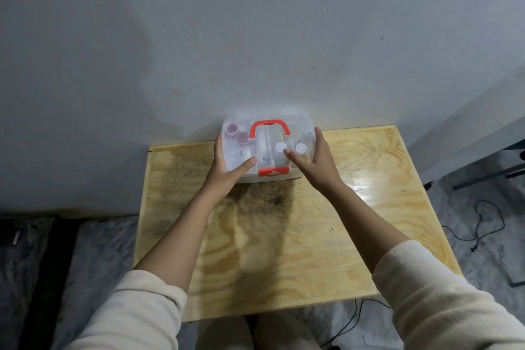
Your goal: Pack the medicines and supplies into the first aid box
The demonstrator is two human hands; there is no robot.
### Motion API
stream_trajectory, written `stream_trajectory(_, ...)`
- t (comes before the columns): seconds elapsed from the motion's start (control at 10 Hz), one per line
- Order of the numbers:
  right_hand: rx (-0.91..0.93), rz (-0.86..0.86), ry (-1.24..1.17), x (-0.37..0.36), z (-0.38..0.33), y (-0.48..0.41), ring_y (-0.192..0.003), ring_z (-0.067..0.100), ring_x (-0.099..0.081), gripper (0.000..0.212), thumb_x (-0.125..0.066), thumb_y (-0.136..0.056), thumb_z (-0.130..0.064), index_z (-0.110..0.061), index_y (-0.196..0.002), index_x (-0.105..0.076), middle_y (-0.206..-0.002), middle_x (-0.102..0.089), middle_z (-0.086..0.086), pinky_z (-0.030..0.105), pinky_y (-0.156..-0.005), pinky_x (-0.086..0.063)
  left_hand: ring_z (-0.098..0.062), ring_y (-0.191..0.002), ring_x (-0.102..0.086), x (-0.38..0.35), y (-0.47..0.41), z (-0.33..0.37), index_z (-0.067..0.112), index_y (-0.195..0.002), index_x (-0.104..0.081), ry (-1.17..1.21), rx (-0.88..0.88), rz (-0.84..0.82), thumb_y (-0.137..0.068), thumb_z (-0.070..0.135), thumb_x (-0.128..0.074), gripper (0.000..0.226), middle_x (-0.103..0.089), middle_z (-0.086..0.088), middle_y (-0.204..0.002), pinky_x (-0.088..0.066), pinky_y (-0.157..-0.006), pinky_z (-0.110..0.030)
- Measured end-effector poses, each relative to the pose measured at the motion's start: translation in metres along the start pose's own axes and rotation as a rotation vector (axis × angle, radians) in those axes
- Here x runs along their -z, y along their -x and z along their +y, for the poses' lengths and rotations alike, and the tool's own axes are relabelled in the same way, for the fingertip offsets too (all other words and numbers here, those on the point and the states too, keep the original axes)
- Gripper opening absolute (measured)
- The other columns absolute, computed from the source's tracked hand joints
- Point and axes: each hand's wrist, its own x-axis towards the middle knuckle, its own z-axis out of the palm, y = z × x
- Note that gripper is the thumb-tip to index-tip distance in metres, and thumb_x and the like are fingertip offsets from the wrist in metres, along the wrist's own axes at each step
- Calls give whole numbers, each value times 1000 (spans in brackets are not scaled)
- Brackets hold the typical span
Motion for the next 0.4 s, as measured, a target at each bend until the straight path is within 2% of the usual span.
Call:
stream_trajectory(0.1, -57, -27, 123, -1, 2, -4, -143, 27, -20, 97, -61, -76, -60, -24, -147, -7, -158, -12, 5, 46, -110, -30, -10, -137, -34, 5, 1, 9, 37, -147, -19, -67, 35, -21, -73, 45, -78, 95, -32, 15, -147, -35, -110, -34)
stream_trajectory(0.2, -30, -36, 219, 0, 2, -3, -143, 27, -20, 91, -56, -80, -60, -21, -147, -8, -157, -13, 6, 46, -110, -30, -11, -130, -46, 13, 1, 13, 40, -138, -33, -190, 37, -23, -61, 61, -80, 93, -46, 12, -142, -43, -106, -43)
stream_trajectory(0.3, -14, -62, 246, 6, 4, 2, -142, 26, -21, 86, -51, -81, -63, -22, -145, -12, -156, -19, 5, 48, -111, -32, -3, -129, -36, 16, 13, 30, 26, -148, -26, -254, 29, -14, -76, 40, -77, 90, -32, 18, -143, -34, -105, -25)
stream_trajectory(0.4, -8, -53, 257, 14, 14, 16, -144, 27, -17, 83, -46, -85, -60, -16, -147, -12, -156, -17, 8, 47, -116, -25, -16, -147, -15, 27, 32, 28, 18, -154, -9, -389, 105, 32, -80, 43, -72, 101, -11, 1, -162, -20, -115, -31)
